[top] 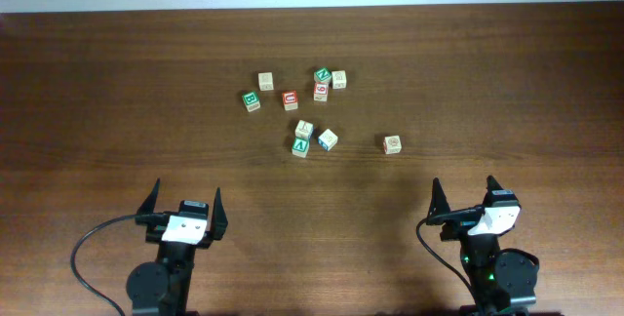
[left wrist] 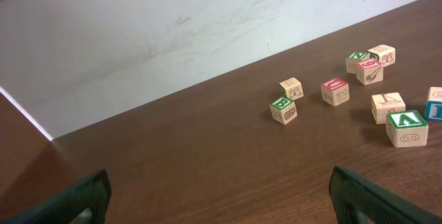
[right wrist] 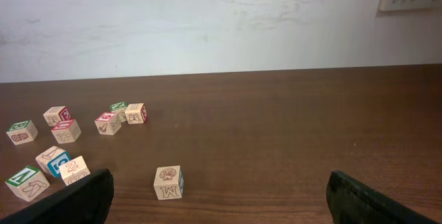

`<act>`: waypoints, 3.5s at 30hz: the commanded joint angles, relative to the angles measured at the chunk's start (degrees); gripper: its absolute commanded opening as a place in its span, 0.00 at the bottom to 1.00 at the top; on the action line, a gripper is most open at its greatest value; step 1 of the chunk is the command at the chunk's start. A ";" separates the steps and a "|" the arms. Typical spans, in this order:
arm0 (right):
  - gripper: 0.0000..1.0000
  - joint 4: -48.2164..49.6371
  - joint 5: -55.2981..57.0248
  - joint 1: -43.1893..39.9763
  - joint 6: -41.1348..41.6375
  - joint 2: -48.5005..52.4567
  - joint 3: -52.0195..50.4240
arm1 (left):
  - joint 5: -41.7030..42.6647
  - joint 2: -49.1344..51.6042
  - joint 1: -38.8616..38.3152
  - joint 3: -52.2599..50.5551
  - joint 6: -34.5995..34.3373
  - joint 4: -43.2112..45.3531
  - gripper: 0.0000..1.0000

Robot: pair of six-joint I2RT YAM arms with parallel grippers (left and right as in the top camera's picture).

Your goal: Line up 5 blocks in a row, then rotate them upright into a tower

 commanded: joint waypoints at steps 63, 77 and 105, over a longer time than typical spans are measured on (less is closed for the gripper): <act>0.98 -0.07 0.31 -0.37 0.15 -0.42 -0.52 | -0.37 -0.55 0.24 -0.50 0.83 0.00 0.99; 0.98 1.11 0.39 -0.37 0.15 -0.42 -0.50 | 2.62 -0.15 0.24 -0.46 0.83 0.63 0.99; 0.98 1.33 -7.21 -0.37 -0.07 19.71 19.34 | 3.10 22.27 0.24 18.95 -4.59 0.09 0.99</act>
